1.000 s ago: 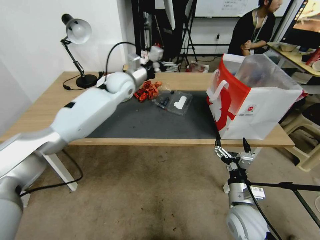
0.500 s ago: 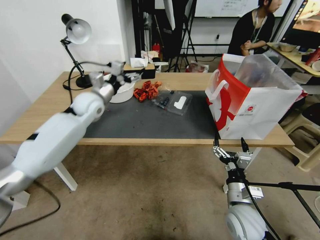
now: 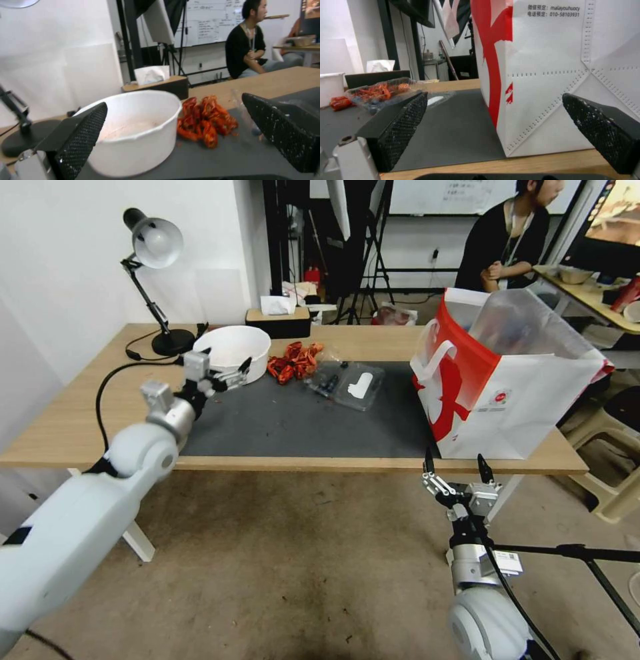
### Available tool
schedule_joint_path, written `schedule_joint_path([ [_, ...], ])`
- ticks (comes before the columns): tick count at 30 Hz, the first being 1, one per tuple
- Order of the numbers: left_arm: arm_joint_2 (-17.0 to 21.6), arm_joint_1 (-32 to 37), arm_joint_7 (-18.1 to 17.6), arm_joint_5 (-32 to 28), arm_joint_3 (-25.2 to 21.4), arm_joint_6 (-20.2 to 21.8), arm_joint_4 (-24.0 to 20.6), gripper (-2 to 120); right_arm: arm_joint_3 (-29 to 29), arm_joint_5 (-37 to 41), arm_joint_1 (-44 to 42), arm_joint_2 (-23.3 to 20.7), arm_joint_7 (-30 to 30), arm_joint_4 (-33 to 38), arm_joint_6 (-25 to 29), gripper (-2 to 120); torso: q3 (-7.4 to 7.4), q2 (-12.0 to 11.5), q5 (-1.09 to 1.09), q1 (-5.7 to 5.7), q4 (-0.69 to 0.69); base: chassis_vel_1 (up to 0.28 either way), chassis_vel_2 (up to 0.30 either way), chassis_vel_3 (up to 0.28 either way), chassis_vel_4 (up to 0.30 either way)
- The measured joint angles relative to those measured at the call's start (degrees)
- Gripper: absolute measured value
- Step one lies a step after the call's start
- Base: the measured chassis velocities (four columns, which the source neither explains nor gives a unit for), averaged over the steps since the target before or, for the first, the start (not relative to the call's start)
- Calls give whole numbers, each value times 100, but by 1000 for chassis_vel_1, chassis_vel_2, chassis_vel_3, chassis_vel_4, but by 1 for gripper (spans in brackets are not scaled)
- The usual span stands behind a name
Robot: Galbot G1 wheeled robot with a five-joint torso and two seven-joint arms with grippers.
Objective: Pick up the trash from the table and place it into the takeout bag.
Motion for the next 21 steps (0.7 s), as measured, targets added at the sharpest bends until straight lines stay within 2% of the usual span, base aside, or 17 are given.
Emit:
schedule_joint_path([
  [9,-380,997,-27,439,-723,-257,-258,100,52,-26,-45,47,-4,3,2,100,0,0,2,0,2,0,0,0,0],
  [14,-627,1752,68,780,-1190,-511,-433,100,45,-49,-29,49,-12,0,-2,100,0,0,1,1,2,0,0,0,0],
  [21,-885,2413,166,1122,-1603,-778,-632,100,16,-60,10,53,-24,-17,-33,100,0,0,2,1,2,0,0,0,0],
])
